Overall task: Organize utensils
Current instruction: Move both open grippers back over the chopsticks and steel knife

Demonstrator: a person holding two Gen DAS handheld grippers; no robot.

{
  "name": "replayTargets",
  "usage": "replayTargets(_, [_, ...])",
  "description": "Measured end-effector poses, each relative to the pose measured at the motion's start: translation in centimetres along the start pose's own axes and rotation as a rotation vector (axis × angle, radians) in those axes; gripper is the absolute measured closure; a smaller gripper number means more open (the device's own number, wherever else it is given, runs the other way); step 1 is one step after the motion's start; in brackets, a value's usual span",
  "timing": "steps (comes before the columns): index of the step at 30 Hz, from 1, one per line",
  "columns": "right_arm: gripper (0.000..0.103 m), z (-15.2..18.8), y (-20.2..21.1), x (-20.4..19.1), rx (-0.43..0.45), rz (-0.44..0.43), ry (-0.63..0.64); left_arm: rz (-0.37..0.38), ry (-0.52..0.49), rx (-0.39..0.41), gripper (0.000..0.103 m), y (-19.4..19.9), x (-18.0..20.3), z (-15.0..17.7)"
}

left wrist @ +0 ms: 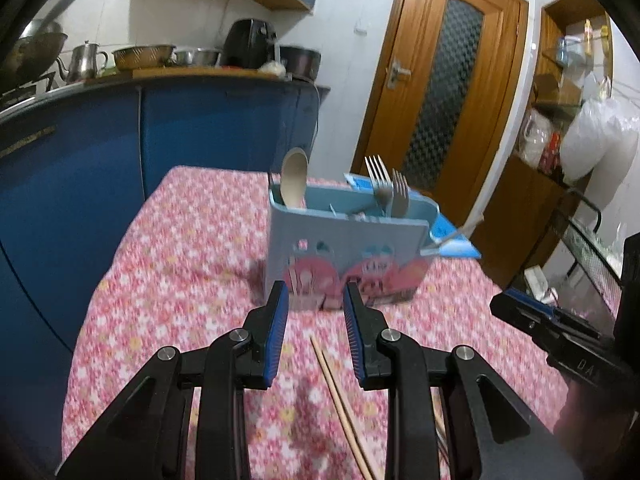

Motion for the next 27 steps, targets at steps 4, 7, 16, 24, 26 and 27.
replayTargets(4, [0.065, 1.1, 0.2, 0.7, -0.022, 0.004, -0.021, -0.008, -0.023, -0.045, 0.075, -0.3, 0.6, 1.3])
replayTargets(7, [0.064, 1.8, 0.5, 1.3, -0.033, 0.008, -0.038, -0.009, -0.040, -0.091, 0.075, -0.6, 1.1, 2.4])
replayTargets(16, [0.063, 3.1, 1.3, 2.6, -0.048, 0.009, -0.067, -0.011, -0.055, -0.251, 0.075, -1.8, 1.7, 6.3])
replayTargets(24, [0.062, 4.0, 1.6, 3.4, -0.054, 0.002, -0.095, -0.030, -0.062, -0.349, 0.075, -2.5, 1.9, 8.2])
replayTargets(26, [0.062, 4.1, 1.6, 3.6, -0.055, 0.001, -0.099, -0.036, -0.068, -0.363, 0.075, -2.7, 1.9, 8.6])
replayTargets(27, [0.062, 4.2, 1.6, 3.7, -0.055, 0.001, -0.102, -0.040, -0.072, -0.373, 0.075, -2.8, 2.0, 8.9])
Point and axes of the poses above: each gripper's, at about its wrist camera, not at the fingertips, and y roughly against the way its jaws point, x to its right, z to its underside, the point moved 9 cm from there along -y, roughly the way its jaws point, and after that the axes turned 4 degrees about -z, right-handed, at the moved point
